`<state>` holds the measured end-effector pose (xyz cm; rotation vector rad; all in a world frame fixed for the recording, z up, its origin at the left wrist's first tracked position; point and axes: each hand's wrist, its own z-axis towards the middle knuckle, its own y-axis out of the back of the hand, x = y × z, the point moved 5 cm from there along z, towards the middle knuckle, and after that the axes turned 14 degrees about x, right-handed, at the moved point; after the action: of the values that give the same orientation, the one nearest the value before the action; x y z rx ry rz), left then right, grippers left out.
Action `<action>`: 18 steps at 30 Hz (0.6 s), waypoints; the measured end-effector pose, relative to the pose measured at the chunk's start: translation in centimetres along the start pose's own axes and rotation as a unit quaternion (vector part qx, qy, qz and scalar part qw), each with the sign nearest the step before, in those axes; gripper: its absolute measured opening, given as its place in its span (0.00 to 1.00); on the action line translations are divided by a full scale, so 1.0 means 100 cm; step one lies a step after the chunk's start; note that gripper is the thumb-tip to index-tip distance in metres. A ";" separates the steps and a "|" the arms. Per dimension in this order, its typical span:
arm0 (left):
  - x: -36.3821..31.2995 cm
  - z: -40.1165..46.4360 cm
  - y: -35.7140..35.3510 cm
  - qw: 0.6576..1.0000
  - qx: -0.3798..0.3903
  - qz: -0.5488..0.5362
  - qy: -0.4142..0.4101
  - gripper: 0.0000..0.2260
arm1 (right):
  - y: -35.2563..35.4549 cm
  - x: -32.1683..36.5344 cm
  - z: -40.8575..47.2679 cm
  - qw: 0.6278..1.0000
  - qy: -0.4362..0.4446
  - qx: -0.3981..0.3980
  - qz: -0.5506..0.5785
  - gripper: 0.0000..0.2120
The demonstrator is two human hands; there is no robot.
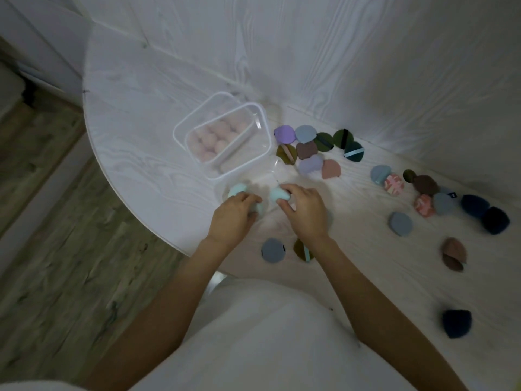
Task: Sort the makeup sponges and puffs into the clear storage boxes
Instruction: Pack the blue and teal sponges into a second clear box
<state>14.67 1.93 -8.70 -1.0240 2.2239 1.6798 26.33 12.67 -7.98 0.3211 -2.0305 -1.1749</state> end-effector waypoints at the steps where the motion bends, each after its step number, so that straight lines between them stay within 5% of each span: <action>1: -0.001 -0.003 -0.001 1.000 0.003 0.007 0.001 0.15 | -0.001 0.000 -0.003 1.000 -0.001 -0.012 -0.011 0.15; 9: -0.011 -0.027 -0.020 0.996 0.016 0.085 0.005 0.26 | 0.008 0.004 -0.010 0.995 -0.002 -0.055 -0.078 0.14; 18: -0.015 -0.015 -0.002 0.996 0.002 0.051 0.067 0.15 | 0.007 0.004 -0.008 0.995 -0.005 -0.029 -0.090 0.14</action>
<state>16.33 1.21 -7.59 -1.0675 2.4015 1.6927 26.72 12.31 -7.01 0.4789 -2.0037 -1.3456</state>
